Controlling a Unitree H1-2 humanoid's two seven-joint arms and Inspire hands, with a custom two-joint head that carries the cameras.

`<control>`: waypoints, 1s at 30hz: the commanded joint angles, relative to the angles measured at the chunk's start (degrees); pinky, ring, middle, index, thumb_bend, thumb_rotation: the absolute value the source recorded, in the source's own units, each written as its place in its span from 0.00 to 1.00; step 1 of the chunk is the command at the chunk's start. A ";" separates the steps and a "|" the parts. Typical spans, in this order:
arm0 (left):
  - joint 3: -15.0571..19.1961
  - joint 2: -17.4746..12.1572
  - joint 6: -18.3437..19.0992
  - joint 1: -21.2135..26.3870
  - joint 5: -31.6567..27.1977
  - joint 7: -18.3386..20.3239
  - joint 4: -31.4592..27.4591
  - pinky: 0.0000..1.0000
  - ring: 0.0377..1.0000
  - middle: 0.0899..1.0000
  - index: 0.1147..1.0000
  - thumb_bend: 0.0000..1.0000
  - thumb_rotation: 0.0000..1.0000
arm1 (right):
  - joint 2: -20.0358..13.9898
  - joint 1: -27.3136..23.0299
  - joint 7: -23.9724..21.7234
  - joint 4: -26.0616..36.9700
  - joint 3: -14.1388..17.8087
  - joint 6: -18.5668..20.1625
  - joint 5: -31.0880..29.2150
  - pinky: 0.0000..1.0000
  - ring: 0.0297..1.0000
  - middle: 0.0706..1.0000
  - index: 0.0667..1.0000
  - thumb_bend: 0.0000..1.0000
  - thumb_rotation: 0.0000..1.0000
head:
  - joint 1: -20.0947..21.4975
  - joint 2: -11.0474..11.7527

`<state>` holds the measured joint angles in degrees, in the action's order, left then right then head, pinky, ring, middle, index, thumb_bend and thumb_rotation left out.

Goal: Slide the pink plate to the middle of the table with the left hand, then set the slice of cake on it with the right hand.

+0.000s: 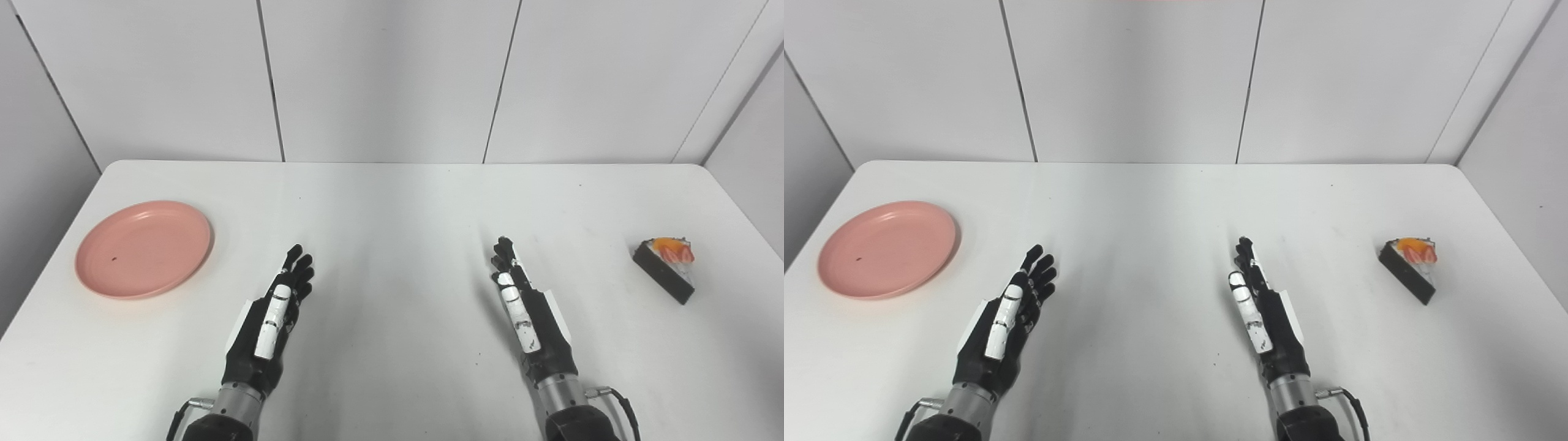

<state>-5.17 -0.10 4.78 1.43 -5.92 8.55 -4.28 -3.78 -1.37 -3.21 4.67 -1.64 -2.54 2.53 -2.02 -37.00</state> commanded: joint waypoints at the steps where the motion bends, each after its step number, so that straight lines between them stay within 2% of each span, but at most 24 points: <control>1: -0.24 -0.09 1.34 -0.49 0.07 0.08 0.25 1.00 0.98 0.97 0.96 0.44 1.00 | 0.24 0.79 0.01 -0.68 0.04 0.38 -0.49 0.97 0.97 0.98 0.99 0.32 1.00 | 0.00 0.01; 22: -0.41 -0.08 1.13 -0.46 0.00 0.28 0.45 0.99 0.98 0.98 0.97 0.43 1.00 | 0.06 0.82 0.07 -0.56 -0.12 0.24 0.06 0.96 0.97 0.98 0.99 0.34 1.00 | -0.54 0.34; 26: -0.70 0.78 0.32 -0.22 0.04 0.10 1.53 0.99 0.97 0.98 0.96 0.41 1.00 | -0.80 0.85 -0.80 -1.21 0.32 -0.85 -1.25 0.98 0.98 0.99 1.00 0.33 1.00 | -5.82 2.01; 30: -1.20 2.00 -1.08 -0.02 0.79 -0.40 3.66 0.99 0.97 0.98 0.96 0.40 1.00 | -2.10 0.78 -1.89 -4.07 1.01 -4.33 -3.02 0.99 0.98 1.00 1.00 0.33 1.00 | -10.57 4.27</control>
<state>-5.51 1.00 3.08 1.64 -5.79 8.50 -2.66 -4.73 -1.54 -4.59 3.67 -1.58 -3.26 0.31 -10.72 -33.66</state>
